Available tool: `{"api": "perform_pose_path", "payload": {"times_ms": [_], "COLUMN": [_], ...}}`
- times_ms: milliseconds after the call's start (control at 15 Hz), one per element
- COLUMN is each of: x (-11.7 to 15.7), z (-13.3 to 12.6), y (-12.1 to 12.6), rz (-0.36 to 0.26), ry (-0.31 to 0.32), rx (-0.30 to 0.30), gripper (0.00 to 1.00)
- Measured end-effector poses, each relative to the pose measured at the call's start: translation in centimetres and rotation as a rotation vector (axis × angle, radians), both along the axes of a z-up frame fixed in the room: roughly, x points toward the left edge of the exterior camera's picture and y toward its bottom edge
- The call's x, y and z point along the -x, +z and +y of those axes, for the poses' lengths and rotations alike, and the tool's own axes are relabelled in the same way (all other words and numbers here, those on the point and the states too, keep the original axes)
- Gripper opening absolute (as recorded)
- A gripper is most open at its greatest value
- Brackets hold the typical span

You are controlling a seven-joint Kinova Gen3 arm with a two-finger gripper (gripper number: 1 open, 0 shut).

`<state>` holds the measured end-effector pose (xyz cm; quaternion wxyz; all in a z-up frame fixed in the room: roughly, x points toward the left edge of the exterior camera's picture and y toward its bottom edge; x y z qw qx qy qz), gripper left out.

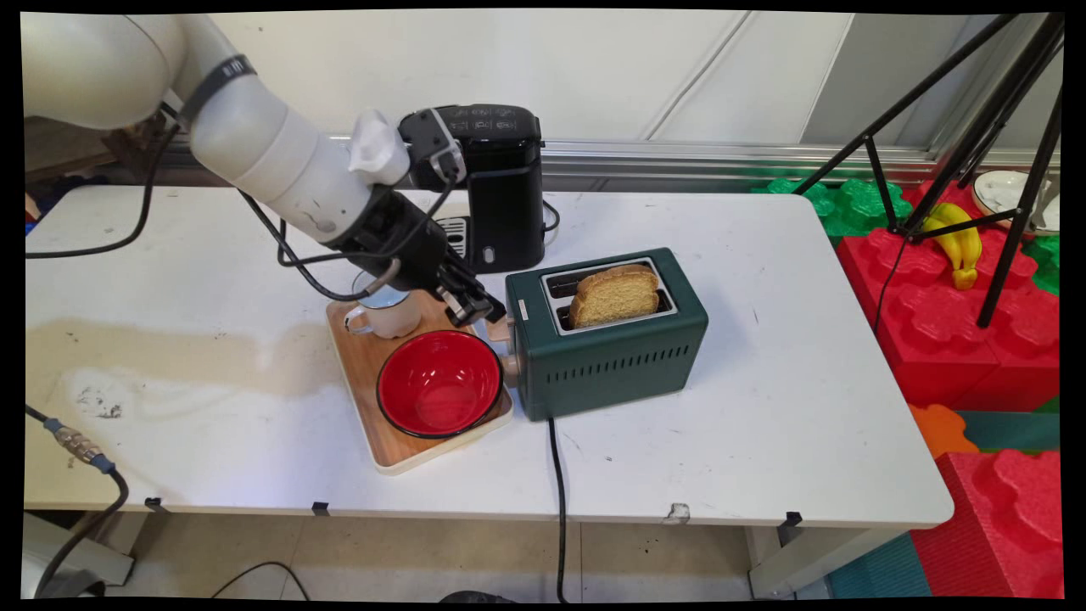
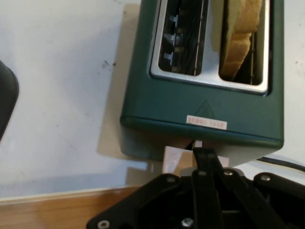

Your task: Press the toaster switch

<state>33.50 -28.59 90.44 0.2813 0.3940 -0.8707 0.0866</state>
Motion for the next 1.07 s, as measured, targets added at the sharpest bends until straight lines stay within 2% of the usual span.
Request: {"api": "perform_pose_path", "payload": {"times_ms": [1067], "x": [1.3], "z": [-0.9], "y": [-5.6], "rz": [-0.020], "ry": [0.023], "rx": [-0.066], "gripper": [0.00]}}
